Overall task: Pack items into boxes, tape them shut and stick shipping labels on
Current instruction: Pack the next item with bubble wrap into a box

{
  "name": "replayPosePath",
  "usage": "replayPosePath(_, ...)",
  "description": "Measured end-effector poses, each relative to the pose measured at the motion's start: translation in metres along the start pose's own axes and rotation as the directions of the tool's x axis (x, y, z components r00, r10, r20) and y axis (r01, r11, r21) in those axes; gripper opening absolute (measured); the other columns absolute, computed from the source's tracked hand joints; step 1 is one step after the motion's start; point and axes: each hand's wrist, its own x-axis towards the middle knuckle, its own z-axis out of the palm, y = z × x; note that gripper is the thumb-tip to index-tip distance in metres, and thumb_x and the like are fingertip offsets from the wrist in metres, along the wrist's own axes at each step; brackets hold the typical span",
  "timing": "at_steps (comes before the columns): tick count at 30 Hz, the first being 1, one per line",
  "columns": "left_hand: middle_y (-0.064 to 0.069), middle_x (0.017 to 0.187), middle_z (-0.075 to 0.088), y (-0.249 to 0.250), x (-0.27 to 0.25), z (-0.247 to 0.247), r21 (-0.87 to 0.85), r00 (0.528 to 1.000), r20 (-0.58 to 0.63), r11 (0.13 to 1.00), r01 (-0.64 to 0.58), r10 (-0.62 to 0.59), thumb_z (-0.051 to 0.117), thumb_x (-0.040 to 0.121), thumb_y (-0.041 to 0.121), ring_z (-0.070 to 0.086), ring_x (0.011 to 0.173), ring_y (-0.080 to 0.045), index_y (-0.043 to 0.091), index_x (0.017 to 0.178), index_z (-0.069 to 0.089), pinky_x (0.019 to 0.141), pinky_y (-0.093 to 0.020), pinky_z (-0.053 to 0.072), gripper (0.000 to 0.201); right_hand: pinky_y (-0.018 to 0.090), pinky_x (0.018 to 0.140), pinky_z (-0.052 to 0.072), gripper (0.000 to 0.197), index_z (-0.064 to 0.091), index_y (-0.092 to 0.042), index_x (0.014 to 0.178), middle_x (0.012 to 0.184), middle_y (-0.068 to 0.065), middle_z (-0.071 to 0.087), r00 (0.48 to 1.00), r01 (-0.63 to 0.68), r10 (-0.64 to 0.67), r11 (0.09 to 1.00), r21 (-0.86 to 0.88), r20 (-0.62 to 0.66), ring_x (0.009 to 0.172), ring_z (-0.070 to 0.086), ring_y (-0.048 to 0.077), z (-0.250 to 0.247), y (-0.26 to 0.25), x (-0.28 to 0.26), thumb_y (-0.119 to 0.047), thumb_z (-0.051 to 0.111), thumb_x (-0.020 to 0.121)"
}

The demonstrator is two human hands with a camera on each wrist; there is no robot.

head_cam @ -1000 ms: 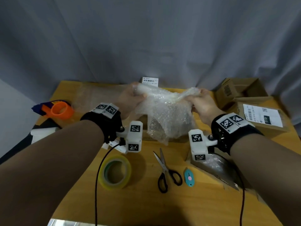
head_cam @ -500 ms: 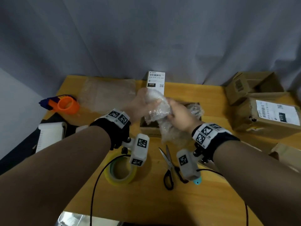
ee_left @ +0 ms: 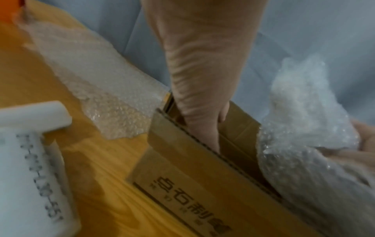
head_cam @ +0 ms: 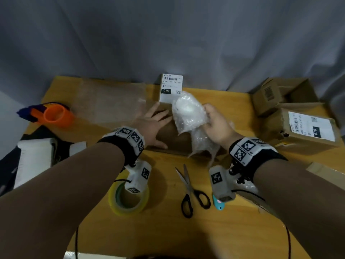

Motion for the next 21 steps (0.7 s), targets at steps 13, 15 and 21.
replayPosePath(13,0.000,0.153,-0.033,-0.025,-0.007,0.001,0.066,0.995,0.090,0.997,0.029,-0.035,0.059,0.056,0.084,-0.013,0.145,-0.025,0.011,0.151,0.006,0.114,-0.055,0.002,0.130,0.040,0.085,0.045,0.029,0.056,-0.015,0.119,0.122,0.010,0.051,0.939,-0.001,0.248,0.696,-0.718,0.239,0.110,0.054,0.031,0.047,-0.036,0.020,-0.014,0.048,0.092)
replayPosePath(15,-0.001,0.152,-0.034,-0.025,-0.007,0.003,0.075,0.995,0.095,0.997,0.012,-0.019,0.058,0.057,0.084,-0.012,0.144,-0.027,0.009,0.151,0.008,0.114,-0.055,0.005,0.130,0.040,0.084,0.048,0.026,0.061,-0.013,0.115,0.119,0.010,0.054,0.902,-0.037,0.332,0.695,-0.718,0.275,0.107,0.057,0.031,0.050,-0.030,0.021,-0.013,0.051,0.091)
replayPosePath(21,-0.004,0.152,-0.034,-0.018,-0.003,0.004,0.103,0.995,0.103,0.994,-0.024,0.013,0.061,0.053,0.084,-0.012,0.145,-0.029,0.015,0.152,0.004,0.116,-0.055,0.002,0.133,0.038,0.097,0.045,0.031,0.057,-0.014,0.124,0.125,0.011,0.059,0.855,-0.221,0.414,0.836,-0.502,0.312,0.113,0.055,0.028,0.056,-0.031,0.022,-0.021,0.044,0.097)
